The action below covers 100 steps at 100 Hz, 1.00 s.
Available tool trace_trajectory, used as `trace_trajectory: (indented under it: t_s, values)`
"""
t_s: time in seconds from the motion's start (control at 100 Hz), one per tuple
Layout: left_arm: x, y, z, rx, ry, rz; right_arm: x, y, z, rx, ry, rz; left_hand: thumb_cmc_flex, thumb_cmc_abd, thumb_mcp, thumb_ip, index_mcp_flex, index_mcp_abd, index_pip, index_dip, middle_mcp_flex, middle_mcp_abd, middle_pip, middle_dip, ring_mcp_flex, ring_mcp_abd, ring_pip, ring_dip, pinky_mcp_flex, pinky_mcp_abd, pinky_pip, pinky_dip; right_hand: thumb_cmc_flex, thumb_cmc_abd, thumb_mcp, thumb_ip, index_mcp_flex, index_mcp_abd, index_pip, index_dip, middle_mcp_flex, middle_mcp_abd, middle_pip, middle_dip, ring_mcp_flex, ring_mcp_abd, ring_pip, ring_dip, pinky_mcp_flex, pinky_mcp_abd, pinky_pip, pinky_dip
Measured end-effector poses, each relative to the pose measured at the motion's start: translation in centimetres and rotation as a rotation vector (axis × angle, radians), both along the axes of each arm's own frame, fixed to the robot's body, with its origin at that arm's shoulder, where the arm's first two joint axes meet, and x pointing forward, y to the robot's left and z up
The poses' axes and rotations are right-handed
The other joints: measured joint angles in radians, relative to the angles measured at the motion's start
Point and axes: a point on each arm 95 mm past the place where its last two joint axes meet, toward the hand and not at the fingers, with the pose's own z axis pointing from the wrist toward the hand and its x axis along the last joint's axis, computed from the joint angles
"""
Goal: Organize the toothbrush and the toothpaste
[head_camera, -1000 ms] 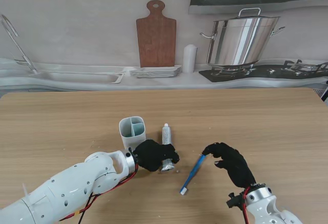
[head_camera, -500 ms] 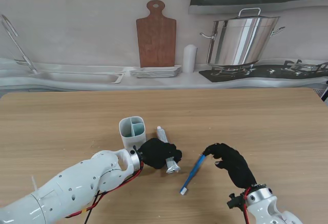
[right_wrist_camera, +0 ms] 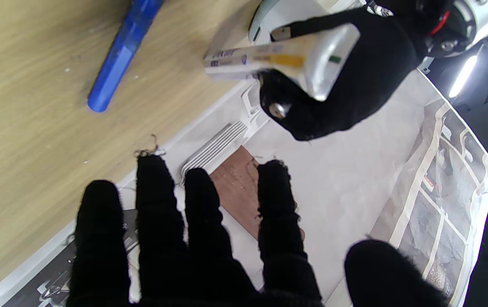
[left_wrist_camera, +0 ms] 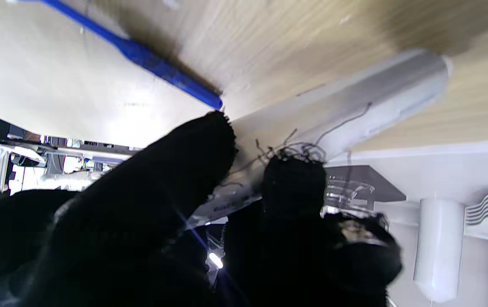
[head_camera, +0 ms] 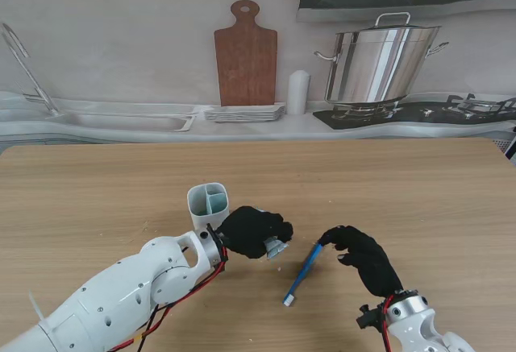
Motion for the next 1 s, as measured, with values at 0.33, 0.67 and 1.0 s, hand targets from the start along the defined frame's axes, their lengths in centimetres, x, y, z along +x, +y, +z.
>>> trace_trajectory:
  t_s: [0.33, 0.67, 1.0]
  values:
    - [-0.4, 0.2, 2.9, -0.093, -0.046, -0.001, 0.0, 0.0, 0.1, -0.008, -0.016, 0.002, -0.022, -0.038, 0.018, -0.023, 0.023, 0.022, 0.019, 0.015, 0.030, 0.000, 0.029, 0.026, 0.021, -0.007, 0.002, 0.000, 0.031, 0.000, 0.007, 0.002, 0.000, 0.000, 0.000, 0.000, 0.000, 0.000, 0.000, 0.000, 0.000, 0.000, -0.001, 0.000, 0.000, 0.000, 0.000, 0.000, 0.000, 0.000, 0.000, 0.000]
    - [-1.1, 1.2, 5.8, -0.174, -0.075, 0.038, 0.5, 0.4, 0.5, -0.019, -0.048, 0.026, -0.044, -0.040, 0.029, -0.034, 0.024, 0.023, 0.021, 0.015, 0.041, 0.000, 0.040, 0.051, 0.031, -0.007, 0.012, 0.000, 0.042, 0.001, 0.016, 0.002, 0.000, 0.000, 0.000, -0.011, 0.000, 0.000, -0.011, -0.004, -0.060, 0.000, -0.027, 0.000, -0.054, 0.000, -0.044, 0.000, -0.007, 0.000, -0.004, 0.000]
    - [-1.3, 2.4, 9.7, -0.208, -0.111, 0.059, 0.7, 0.7, 1.1, -0.043, -0.089, 0.064, -0.057, -0.040, 0.029, -0.044, 0.025, 0.023, 0.021, 0.015, 0.051, 0.001, 0.051, 0.062, 0.032, -0.007, 0.013, 0.000, 0.043, 0.001, 0.018, 0.002, -0.059, -0.013, 0.000, -0.014, -0.155, -0.014, -0.035, -0.022, -0.163, 0.000, -0.072, -0.013, -0.150, 0.001, -0.130, -0.052, -0.063, -0.042, -0.064, -0.028]
